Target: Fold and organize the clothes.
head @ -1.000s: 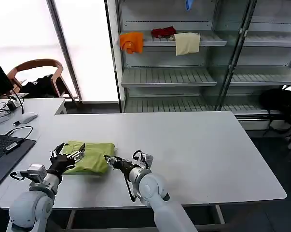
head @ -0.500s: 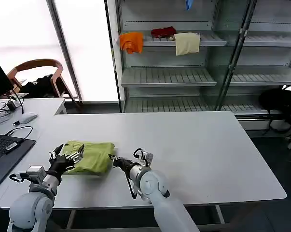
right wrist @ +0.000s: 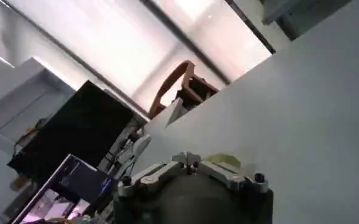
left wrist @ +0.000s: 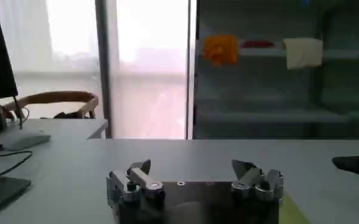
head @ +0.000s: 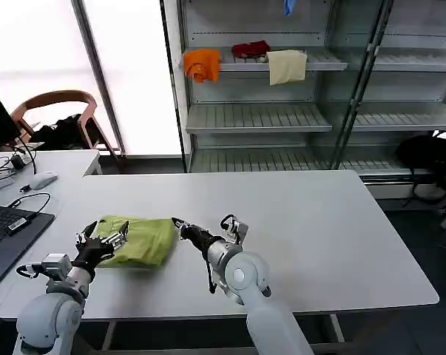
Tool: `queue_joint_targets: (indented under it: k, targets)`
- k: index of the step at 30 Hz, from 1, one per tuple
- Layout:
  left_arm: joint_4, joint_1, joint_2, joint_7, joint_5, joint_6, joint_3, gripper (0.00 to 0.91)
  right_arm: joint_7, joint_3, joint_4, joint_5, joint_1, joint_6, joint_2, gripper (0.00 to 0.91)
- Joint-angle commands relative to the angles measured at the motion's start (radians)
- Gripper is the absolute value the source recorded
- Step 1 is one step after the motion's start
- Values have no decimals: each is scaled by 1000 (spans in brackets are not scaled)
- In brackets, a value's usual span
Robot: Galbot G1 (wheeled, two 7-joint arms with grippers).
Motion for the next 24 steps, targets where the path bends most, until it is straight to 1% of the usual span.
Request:
queue_joint_targets:
  k: [1, 3, 9, 12, 15, 20, 24]
  targets:
    - [10, 0, 4, 1, 3, 0, 3, 907, -74, -21, -12, -56, -9, 0, -111, 907]
    - [6, 1, 9, 2, 2, 0, 0, 907, -80, -40, -35, -80, 10, -1, -111, 907]
    - [3, 9, 6, 2, 1, -1, -9, 907, -101, -99, -82, -71, 85, -3, -178, 907]
    - [8, 6, 2, 1, 5, -2, -5, 907, -106, -134, -96, -64, 100, -3, -193, 907]
    - [8, 0, -3, 2, 9, -1, -1, 907, -124, -142, -107, -62, 103, -4, -187, 907]
    - [4, -1, -5, 1, 11, 0, 1, 907, -137, -164, -140, -52, 112, -4, -165, 907]
    - [0, 2, -5, 1, 12, 1, -3, 907, -151, -181, -186, -51, 128, -4, -127, 907]
